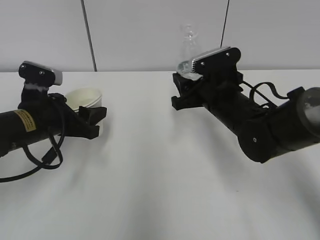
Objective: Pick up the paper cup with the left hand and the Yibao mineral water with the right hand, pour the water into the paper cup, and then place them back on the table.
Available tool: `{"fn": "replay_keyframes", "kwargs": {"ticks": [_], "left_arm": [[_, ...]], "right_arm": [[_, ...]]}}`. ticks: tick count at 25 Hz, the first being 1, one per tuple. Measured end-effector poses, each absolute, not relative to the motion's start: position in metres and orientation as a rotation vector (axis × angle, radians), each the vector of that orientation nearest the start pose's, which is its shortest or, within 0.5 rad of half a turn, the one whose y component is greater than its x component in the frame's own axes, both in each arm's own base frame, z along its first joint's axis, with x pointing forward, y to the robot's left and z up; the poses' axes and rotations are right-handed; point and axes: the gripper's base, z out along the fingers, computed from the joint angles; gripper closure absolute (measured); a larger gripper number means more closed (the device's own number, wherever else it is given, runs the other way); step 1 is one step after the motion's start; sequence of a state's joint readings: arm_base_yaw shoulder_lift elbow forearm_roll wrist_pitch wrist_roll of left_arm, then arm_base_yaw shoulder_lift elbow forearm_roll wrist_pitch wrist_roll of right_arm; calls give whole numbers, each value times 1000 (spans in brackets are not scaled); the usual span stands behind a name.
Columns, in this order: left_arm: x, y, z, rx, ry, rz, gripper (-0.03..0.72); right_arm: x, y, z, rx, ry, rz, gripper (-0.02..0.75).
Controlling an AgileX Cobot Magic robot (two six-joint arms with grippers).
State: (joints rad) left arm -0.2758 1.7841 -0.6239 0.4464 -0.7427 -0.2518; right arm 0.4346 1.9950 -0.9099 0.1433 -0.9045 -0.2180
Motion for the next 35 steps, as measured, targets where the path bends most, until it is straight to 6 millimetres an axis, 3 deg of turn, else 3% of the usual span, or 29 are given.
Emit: {"fn": "replay_keyframes", "kwargs": {"ticks": [6, 14, 20, 28, 35], "left_arm": [[320, -117, 132, 581, 1883, -386, 293], [340, -123, 104, 596, 1891, -371, 293], [343, -124, 93, 583, 1866, -385, 278], [345, -122, 93, 554, 1870, -367, 177], [342, -120, 88, 523, 1931, -345, 150]], "right_arm": [[348, 139, 138, -288, 1700, 92, 276], [343, 135, 137, -262, 1696, 82, 276], [343, 135, 137, -258, 1692, 83, 276], [343, 135, 137, -232, 1696, 106, 276], [343, 135, 137, -222, 1697, 113, 276]]}}
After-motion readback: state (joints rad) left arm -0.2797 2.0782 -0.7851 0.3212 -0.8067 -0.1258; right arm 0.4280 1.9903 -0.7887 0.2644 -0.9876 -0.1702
